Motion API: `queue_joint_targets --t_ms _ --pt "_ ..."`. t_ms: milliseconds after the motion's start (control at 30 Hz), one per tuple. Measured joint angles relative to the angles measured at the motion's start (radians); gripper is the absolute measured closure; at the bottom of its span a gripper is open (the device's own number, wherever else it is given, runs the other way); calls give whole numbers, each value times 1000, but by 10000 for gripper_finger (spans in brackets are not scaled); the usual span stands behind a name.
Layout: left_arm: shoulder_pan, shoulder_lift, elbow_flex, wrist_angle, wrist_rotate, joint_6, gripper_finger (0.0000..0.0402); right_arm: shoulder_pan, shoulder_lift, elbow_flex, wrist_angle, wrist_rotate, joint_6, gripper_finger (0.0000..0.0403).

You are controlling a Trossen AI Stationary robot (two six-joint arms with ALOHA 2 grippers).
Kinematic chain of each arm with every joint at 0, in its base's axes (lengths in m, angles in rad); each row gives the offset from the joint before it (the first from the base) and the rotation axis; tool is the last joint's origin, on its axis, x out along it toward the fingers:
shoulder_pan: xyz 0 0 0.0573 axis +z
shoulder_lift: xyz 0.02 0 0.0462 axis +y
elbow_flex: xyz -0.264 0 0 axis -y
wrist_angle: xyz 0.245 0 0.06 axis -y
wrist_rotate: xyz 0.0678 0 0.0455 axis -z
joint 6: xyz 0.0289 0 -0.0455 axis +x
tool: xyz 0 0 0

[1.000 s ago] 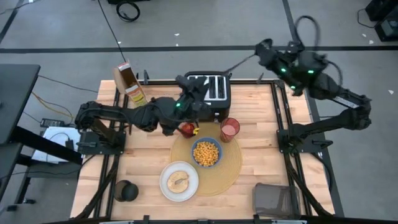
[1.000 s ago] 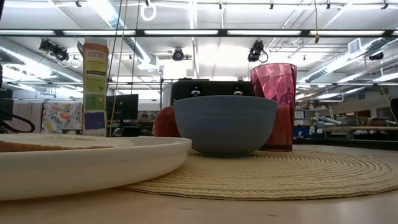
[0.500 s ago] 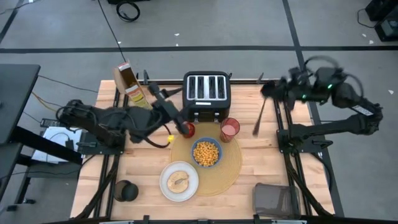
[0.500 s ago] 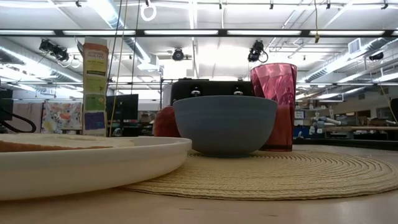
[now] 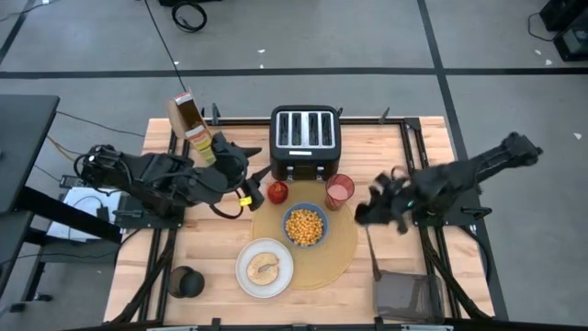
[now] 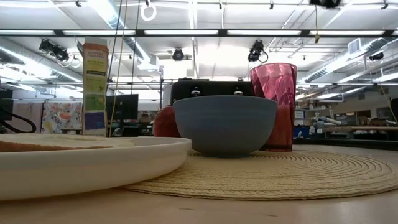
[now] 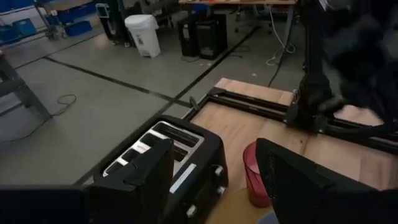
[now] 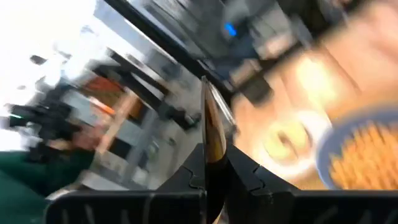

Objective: Arrange a breakfast setting
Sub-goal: Put the spoon on the placemat to the right of the bowl

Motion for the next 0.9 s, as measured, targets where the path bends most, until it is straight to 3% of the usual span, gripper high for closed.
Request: queue_joint_targets --t_ms 267,400,633,900 --pt "3 2 0 -9 -1 -10 170 221 166 -73 127 393 183 379" --pt "5 2 0 -19 -1 -2 170 283 228 -102 146 510 308 379" --pt "9 3 0 -32 -2 -2 171 302 343 -192 136 542 590 379" --pt "9 4 0 -50 -2 -7 170 163 454 -211 101 428 657 379"
